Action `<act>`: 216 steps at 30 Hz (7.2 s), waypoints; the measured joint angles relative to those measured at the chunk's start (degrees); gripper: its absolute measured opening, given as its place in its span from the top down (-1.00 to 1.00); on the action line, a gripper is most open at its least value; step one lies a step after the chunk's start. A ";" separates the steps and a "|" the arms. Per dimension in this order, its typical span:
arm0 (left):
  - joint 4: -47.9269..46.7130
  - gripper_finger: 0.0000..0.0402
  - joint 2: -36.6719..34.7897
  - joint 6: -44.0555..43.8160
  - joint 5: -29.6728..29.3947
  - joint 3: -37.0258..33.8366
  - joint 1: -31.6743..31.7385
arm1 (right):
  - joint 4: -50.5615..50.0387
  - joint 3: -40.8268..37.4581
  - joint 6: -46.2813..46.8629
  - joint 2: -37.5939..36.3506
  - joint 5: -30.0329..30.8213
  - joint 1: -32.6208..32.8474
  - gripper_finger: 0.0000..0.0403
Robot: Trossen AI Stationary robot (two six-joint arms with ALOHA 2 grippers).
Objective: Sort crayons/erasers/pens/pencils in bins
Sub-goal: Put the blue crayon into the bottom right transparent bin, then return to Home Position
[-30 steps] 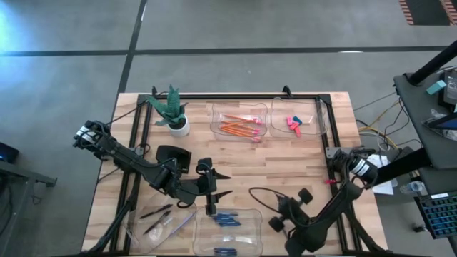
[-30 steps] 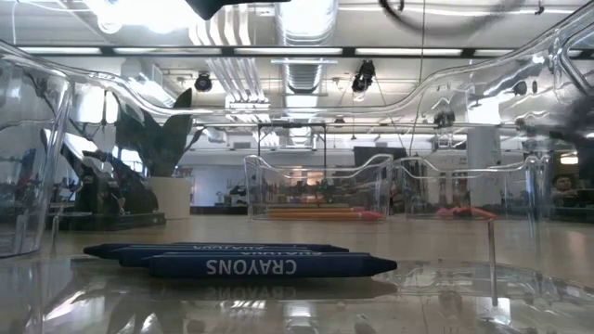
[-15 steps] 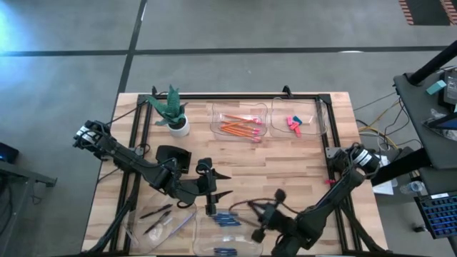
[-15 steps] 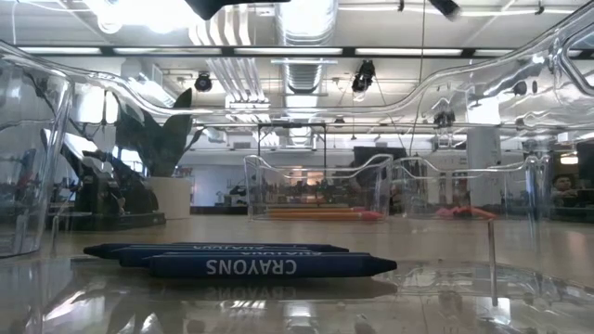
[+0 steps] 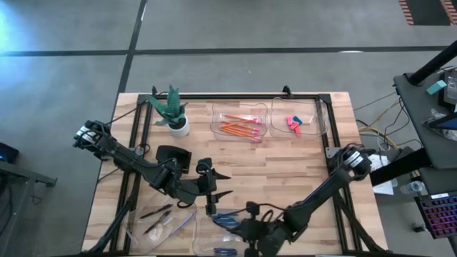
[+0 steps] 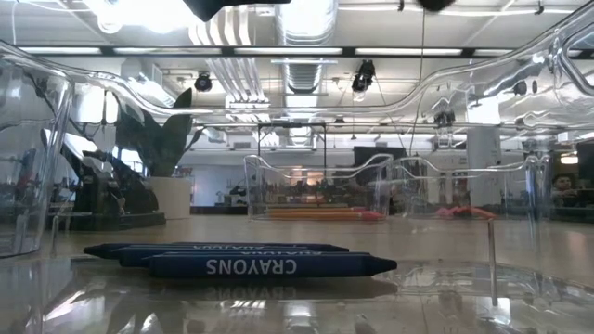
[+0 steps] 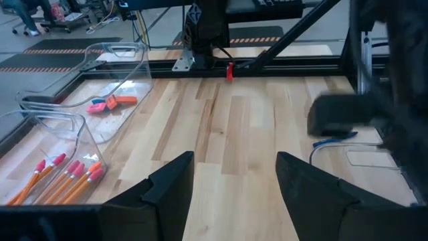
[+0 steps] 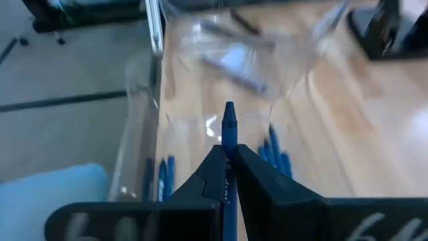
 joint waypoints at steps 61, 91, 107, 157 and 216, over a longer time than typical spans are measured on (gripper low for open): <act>-0.12 0.01 0.01 -0.02 0.02 -0.78 0.00 | -12.00 5.11 6.89 -0.13 -7.09 -3.12 0.34; 0.23 0.01 0.01 -1.70 0.04 -0.85 0.00 | -48.72 5.42 69.67 1.76 -20.39 13.45 0.34; 0.21 0.01 0.01 -1.68 0.04 -0.90 0.00 | -48.81 2.07 64.86 5.98 -24.41 10.00 0.33; 0.32 0.01 0.01 -3.14 1.59 -0.67 -0.76 | -15.26 -0.70 -5.17 -11.32 20.62 8.59 0.93; -0.12 0.01 0.01 -3.96 1.51 -1.03 -1.53 | 3.70 -0.79 0.48 5.40 -13.45 -4.91 0.49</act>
